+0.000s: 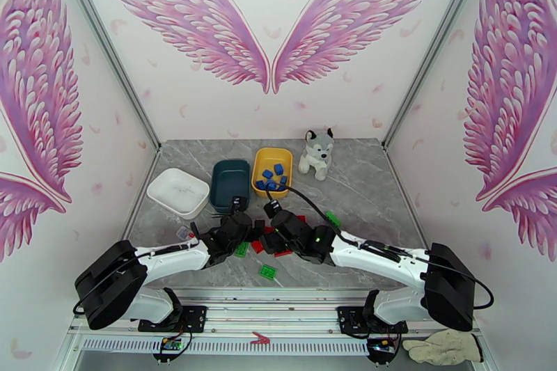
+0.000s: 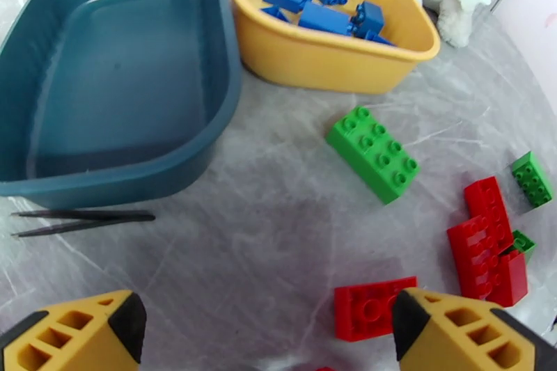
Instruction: Sort the legos into containers by color
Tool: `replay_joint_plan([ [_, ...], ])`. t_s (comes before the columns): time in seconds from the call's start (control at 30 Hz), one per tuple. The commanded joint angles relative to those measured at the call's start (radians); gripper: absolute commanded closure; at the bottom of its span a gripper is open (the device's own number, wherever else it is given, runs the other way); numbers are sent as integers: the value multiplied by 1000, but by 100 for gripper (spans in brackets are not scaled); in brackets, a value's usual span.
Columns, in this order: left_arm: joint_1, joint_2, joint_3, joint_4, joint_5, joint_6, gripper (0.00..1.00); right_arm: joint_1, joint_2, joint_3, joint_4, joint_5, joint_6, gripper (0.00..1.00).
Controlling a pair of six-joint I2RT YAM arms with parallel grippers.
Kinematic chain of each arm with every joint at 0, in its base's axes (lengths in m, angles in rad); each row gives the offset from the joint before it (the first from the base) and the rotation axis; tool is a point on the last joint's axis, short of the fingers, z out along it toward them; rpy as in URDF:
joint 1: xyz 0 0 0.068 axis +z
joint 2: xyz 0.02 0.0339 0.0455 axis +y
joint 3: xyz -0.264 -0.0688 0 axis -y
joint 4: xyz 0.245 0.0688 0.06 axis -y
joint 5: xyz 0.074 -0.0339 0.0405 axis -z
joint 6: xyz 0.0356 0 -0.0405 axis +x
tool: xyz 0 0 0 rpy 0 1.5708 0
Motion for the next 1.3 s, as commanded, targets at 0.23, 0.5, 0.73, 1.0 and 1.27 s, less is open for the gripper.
replay_joint_plan([
  [0.23,28,-223,-166,92,9,-23,1,122,117,89,-49,81,36,24],
  [0.5,57,-309,-200,50,51,-29,1,159,182,147,-59,107,25,25],
  [0.73,139,-419,-225,-53,96,-26,2,157,173,86,-20,103,10,22],
  [1.0,240,-501,-359,23,182,-104,1,161,231,44,-12,1,32,26],
  [1.27,244,-621,-398,-43,206,-117,1,200,268,14,-39,-62,71,24],
])
